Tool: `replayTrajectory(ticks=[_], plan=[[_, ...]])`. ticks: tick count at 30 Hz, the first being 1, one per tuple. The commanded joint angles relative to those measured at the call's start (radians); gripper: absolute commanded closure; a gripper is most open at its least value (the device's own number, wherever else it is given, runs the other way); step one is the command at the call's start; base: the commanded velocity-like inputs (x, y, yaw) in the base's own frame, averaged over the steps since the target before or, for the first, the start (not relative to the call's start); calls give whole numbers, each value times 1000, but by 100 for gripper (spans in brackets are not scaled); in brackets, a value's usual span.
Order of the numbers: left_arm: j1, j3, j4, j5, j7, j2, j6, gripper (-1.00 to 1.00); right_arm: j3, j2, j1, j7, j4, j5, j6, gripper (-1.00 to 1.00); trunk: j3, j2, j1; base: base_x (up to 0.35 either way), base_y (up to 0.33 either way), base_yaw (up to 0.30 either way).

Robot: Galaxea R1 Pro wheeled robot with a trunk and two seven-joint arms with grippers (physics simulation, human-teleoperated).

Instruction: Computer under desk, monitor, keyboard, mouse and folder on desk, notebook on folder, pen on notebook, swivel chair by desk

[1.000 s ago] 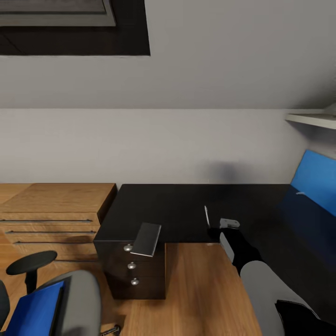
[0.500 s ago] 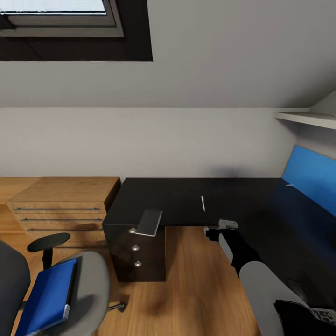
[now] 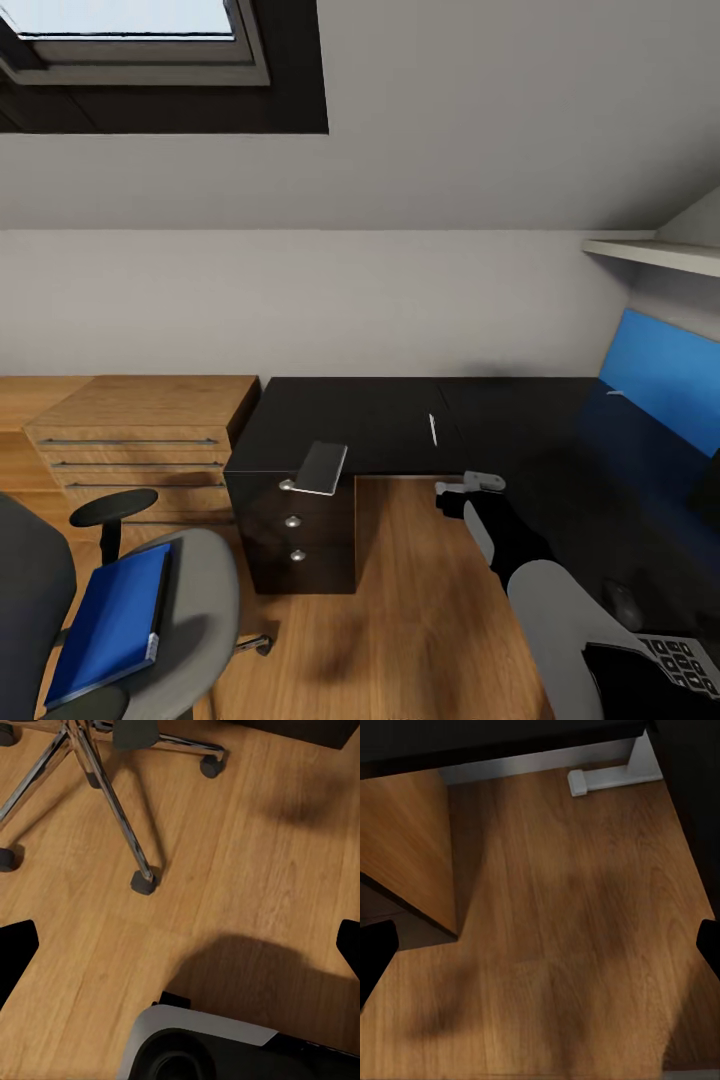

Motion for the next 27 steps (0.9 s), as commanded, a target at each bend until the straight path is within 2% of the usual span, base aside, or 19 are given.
replayTrajectory(ticks=[1, 7, 10, 11, 13, 22, 27], plan=[[0, 3, -2, 8, -9, -1, 0, -100, -5, 1, 0, -1, -1, 2, 5, -100, -1, -1, 0, 0, 0, 0], [0, 3, -2, 9, -9, -1, 2, -100, -5, 3, 0, 0, 0, 2, 5, -100, -1, -1, 0, 0, 0, 0], [0, 3, -2, 10, -9, -1, 2, -100, -5, 14, 0, -1, 7, 2, -6, -100, -1, -1, 0, 0, 0, 19], [0, 3, -2, 10, -9, -1, 2, -100, -4, 32, 0, -2, 58, 5, -106, -100, -1, -1, 0, 0, 0, 195], [0, 3, -2, 10, -9, -1, 1, -100, -4, 34, 0, -2, 96, 6, -163, -100, -2, -1, 0, 0, 0, 217], [0, 3, -2, 12, -9, 2, 1, -100, -5, 36, 0, -2, 228, 8, -341, -100, -6, -1, 0, 0, 0, 247], [0, 3, -2, 30, -10, 5, 2, -100, -5, 36, 0, -3, 325, 9, -450, -100, -8, -1, 0, 0, 0, 256]])
